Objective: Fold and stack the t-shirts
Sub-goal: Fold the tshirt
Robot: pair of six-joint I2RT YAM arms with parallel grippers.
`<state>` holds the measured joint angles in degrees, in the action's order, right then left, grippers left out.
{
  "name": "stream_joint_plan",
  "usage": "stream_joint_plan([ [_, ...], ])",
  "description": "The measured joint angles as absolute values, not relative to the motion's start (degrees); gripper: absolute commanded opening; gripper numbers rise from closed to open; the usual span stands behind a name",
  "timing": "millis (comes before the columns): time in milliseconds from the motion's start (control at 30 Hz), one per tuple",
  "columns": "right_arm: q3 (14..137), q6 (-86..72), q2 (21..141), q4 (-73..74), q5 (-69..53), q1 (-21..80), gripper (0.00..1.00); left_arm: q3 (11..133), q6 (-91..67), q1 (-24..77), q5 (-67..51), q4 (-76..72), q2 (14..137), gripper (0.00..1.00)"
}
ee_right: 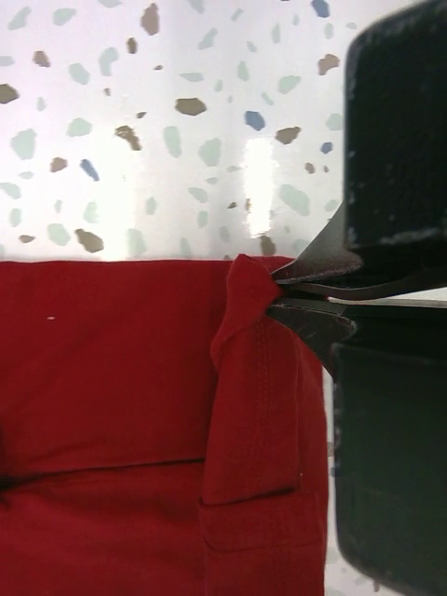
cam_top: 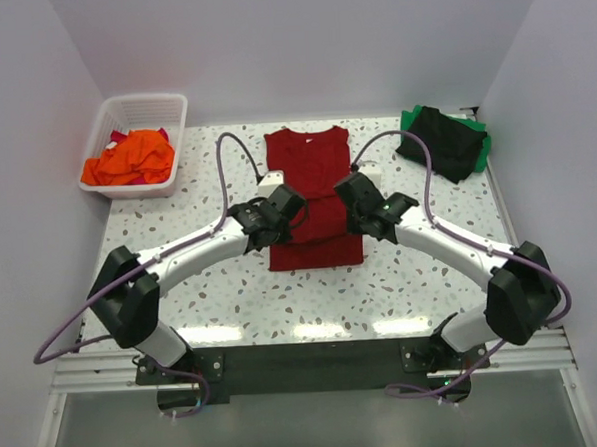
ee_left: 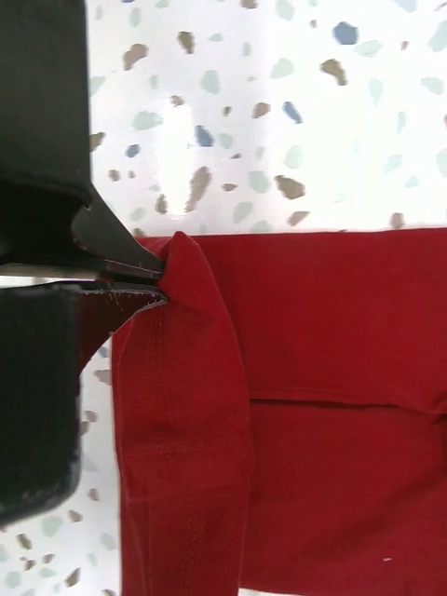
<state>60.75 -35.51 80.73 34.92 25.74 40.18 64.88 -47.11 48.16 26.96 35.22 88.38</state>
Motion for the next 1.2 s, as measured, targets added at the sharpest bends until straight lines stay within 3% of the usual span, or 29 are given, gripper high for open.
stream_joint_plan([
  [467, 72.1, -29.0, 96.5, 28.3, 21.5, 31.9, 0.00, 77.2, -37.2, 37.2, 23.8, 30.3, 103.8, 0.00],
  [1067, 84.1, -26.6, 111.9, 27.3, 18.0, 26.9, 0.01, 88.9, -32.0, 32.7, 21.0, 29.1, 117.1, 0.00],
  [1133, 84.8, -26.5, 112.4, 27.3, 17.9, 26.5, 0.13, 89.6, -31.7, 32.5, 21.0, 29.1, 118.0, 0.17],
  [1200, 85.7, -26.6, 112.7, 27.3, 17.6, 26.1, 0.33, 90.3, -31.3, 32.4, 21.0, 29.1, 118.6, 0.31],
])
